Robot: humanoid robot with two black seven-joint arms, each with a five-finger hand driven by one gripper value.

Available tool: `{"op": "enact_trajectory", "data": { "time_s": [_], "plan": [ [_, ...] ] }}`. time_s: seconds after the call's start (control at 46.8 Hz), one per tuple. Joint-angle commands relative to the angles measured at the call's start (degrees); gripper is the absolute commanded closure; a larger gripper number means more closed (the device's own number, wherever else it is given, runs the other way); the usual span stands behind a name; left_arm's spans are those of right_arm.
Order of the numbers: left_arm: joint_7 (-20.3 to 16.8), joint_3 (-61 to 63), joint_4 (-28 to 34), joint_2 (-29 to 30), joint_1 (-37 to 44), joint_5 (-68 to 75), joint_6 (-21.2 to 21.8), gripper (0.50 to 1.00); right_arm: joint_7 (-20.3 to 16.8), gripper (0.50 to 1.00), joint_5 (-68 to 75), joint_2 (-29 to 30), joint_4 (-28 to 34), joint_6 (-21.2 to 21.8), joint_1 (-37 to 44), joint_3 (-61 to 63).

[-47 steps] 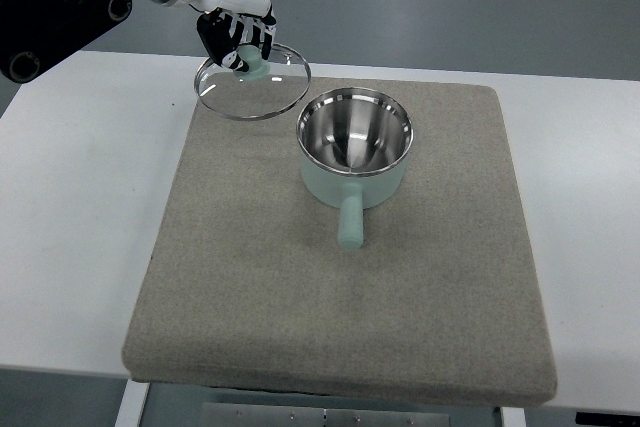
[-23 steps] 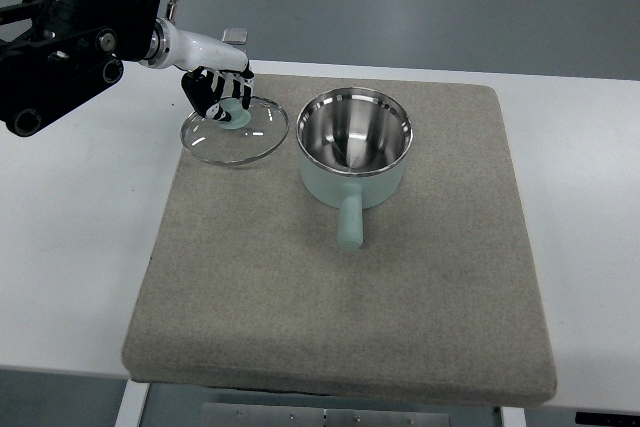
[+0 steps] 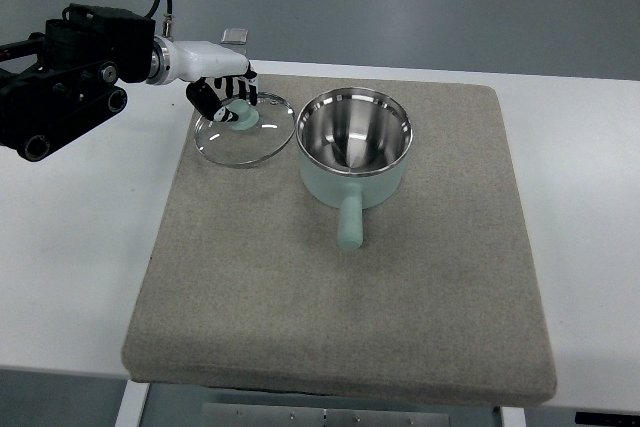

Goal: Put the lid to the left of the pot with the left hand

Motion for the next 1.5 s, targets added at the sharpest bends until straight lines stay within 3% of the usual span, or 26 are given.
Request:
{"op": "enact_trajectory", "data": {
  "time_s": [0.0, 0.726, 0.94, 1.175, 1.325, 1.474],
  "plan": [
    [0.1, -0.2, 0.1, 0.0, 1.0, -2.4, 0.1, 0.506, 0.0, 0.576, 0.0, 0.0, 0.0, 0.0, 0.0, 0.0],
    [0.0, -0.9, 10.3, 3.0, 1.6, -79.4, -1.4, 0.506, 0.0, 0.576, 0.0, 0.0, 0.0, 0.0, 0.0, 0.0],
    [0.1, -2.4, 10.5, 3.3, 2.9, -90.3, -5.7, 0.506, 0.0, 0.576, 0.0, 0.0, 0.0, 0.0, 0.0, 0.0],
    [0.9, -14.0, 12.7, 2.9, 10.3, -98.6, -13.1, 0.504, 0.0, 0.576, 0.0, 0.0, 0.0, 0.0, 0.0, 0.0],
    [1.8, -18.3, 13.1, 2.8, 13.8, -98.8, -13.3, 0.504, 0.0, 0.576, 0.0, 0.0, 0.0, 0.0, 0.0, 0.0],
    [5.7, -19.0, 16.5, 1.9, 14.7, -102.9, -13.4, 0.504, 0.0, 0.576, 0.0, 0.0, 0.0, 0.0, 0.0, 0.1]
  ]
}}
